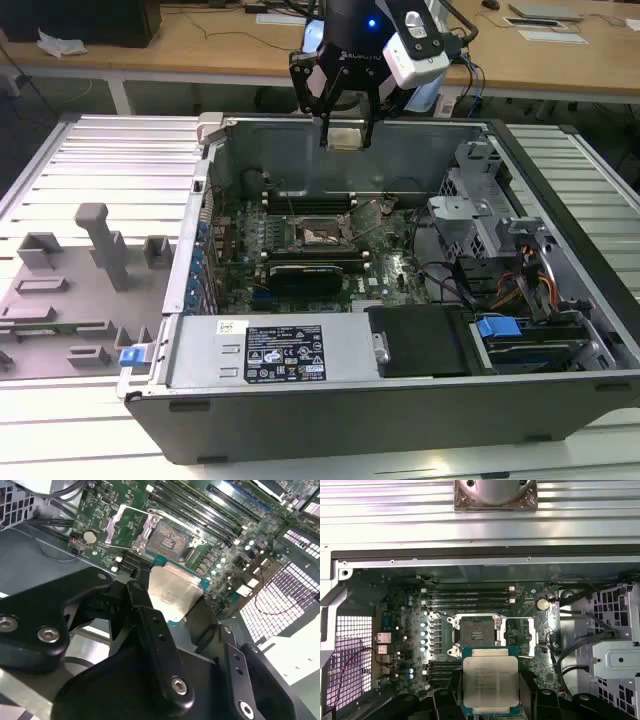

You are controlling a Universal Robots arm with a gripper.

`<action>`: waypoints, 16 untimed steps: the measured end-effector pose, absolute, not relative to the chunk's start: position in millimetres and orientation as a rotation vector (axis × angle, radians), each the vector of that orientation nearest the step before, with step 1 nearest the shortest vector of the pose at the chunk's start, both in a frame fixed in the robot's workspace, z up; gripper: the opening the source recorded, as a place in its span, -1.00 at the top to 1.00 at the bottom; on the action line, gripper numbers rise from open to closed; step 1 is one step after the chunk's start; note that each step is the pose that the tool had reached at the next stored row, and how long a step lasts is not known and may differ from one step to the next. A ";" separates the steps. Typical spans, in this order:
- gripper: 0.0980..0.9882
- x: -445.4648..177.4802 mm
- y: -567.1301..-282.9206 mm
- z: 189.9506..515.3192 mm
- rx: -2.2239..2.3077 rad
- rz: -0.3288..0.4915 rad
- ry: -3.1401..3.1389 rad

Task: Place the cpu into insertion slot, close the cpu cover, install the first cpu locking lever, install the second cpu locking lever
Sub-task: 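Place the cpu into insertion slot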

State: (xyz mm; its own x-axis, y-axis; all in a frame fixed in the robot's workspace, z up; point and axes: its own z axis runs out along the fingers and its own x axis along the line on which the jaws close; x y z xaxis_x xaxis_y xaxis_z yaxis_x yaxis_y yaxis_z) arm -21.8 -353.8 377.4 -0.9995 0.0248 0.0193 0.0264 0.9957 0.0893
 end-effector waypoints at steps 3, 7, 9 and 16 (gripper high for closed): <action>0.00 -21.8 -353.8 377.4 -0.040 -0.140 -3.120; 0.00 -21.8 -353.8 377.4 -0.040 -0.140 -3.120; 0.00 -22.1 -353.3 376.3 -0.040 -0.137 -3.121; 0.00 -35.1 -347.4 354.7 -0.027 -0.136 -3.141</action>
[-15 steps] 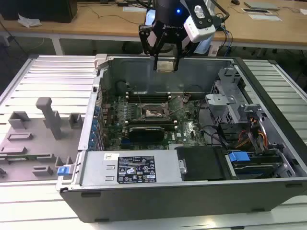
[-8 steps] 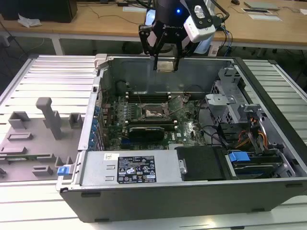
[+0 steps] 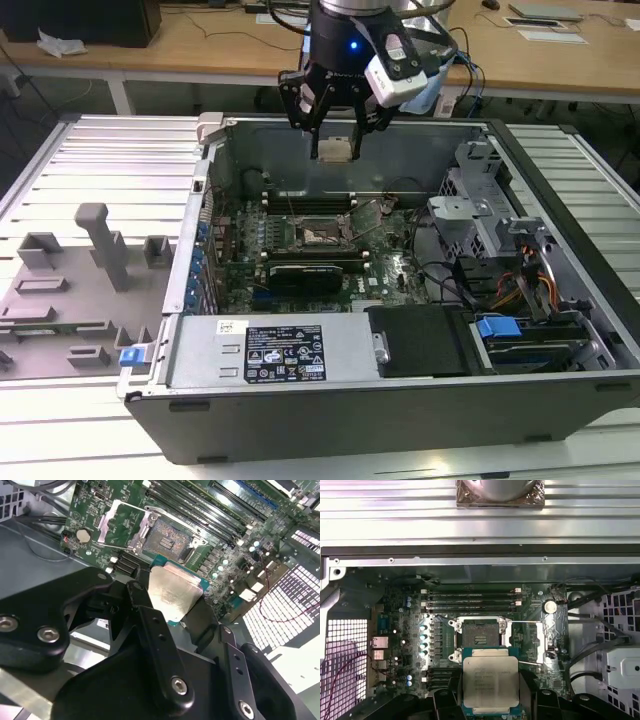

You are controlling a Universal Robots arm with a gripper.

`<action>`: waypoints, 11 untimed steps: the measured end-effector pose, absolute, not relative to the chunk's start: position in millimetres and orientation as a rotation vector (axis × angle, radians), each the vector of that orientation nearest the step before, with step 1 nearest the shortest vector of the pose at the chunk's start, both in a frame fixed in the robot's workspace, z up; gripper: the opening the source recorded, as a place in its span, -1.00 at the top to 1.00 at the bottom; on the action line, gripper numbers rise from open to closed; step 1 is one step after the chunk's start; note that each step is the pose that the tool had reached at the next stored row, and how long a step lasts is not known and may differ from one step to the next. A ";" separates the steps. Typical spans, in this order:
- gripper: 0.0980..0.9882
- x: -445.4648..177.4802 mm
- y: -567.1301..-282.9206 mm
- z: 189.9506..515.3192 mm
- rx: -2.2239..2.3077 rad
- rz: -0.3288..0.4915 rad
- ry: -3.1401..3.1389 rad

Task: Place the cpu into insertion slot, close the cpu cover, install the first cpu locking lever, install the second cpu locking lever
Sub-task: 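Place the cpu into insertion slot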

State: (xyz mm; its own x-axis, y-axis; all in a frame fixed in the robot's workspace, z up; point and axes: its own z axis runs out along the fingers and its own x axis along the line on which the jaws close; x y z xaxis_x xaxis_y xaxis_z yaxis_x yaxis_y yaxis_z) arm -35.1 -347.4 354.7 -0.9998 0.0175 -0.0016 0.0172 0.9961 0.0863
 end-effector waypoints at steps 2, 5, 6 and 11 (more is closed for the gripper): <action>0.00 -35.6 -347.0 350.6 0.026 0.136 3.135; 0.00 -35.7 -346.0 343.4 0.026 0.135 3.135; 0.00 -35.7 -345.6 341.5 0.026 0.135 3.135; 0.00 -35.7 -342.9 330.7 0.026 0.134 3.135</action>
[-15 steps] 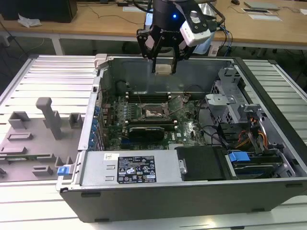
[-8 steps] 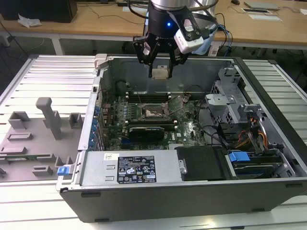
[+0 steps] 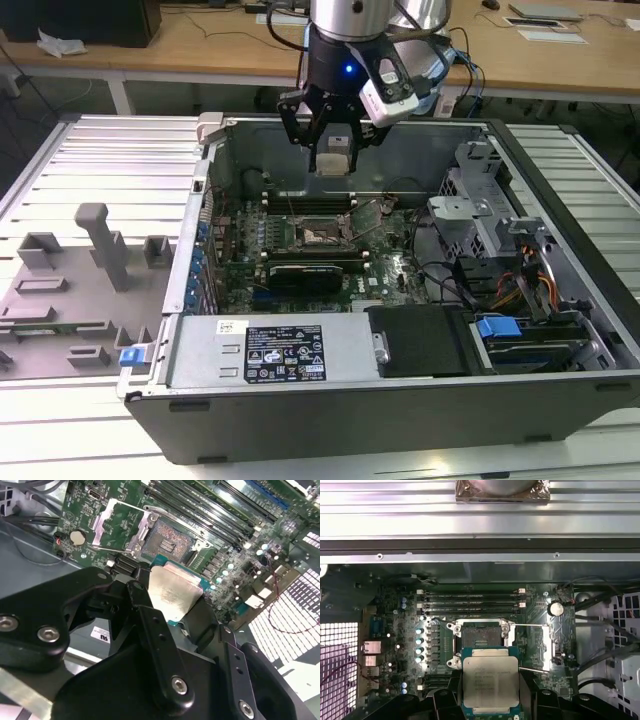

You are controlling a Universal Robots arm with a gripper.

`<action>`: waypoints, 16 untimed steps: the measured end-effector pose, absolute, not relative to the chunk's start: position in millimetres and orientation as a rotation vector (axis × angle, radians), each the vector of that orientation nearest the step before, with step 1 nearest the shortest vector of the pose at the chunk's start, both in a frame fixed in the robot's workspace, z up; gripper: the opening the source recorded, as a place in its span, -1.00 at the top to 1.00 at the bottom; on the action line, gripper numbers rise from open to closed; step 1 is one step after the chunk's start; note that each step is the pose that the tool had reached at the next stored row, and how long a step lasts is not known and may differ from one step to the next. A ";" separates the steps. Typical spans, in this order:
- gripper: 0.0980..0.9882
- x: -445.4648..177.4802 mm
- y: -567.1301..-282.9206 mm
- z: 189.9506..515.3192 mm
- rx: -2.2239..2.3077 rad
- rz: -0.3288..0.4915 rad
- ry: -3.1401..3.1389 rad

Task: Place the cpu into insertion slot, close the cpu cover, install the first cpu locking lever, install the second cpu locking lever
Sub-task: 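Place the cpu into insertion slot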

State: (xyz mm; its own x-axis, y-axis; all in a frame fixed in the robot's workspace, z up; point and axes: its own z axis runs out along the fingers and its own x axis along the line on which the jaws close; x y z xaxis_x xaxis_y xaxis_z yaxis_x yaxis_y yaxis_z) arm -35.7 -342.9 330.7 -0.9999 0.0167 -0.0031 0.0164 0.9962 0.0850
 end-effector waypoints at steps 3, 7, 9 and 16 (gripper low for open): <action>0.00 -35.6 -341.1 324.1 0.034 0.127 3.135; 0.00 -35.6 -341.0 322.4 0.233 0.126 3.121; 0.00 -35.6 -341.1 321.4 0.306 0.125 3.113; 0.00 -35.7 -341.0 317.9 0.568 0.123 3.069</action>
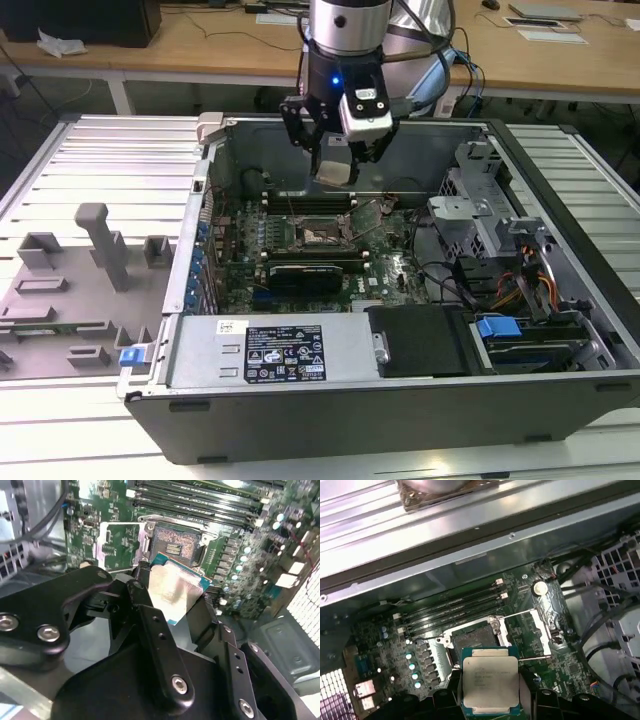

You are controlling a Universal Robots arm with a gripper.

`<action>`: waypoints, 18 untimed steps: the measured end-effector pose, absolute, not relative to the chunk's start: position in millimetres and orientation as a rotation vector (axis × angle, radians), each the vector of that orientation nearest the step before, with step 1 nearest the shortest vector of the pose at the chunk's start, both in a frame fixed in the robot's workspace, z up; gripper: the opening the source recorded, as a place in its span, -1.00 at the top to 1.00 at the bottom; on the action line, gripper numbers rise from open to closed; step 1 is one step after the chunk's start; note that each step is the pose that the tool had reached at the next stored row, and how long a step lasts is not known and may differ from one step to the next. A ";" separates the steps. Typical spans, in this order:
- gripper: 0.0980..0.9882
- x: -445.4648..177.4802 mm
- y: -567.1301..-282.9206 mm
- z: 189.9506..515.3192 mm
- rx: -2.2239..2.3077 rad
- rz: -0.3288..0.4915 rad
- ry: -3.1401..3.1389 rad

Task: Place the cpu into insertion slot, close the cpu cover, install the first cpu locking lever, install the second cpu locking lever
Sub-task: 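Place the cpu into insertion slot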

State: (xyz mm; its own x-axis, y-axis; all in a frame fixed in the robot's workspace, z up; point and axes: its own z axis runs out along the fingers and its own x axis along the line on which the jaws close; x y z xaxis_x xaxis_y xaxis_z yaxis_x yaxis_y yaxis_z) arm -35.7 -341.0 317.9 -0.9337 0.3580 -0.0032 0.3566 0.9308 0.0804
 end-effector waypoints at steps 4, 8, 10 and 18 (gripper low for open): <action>0.00 -35.7 -341.1 316.4 0.710 0.121 3.036; 0.00 -35.6 -341.1 314.4 0.896 0.119 2.981; 0.00 -35.7 -341.0 313.4 0.980 0.117 2.953; 0.00 -35.7 -341.0 311.4 1.219 0.113 2.856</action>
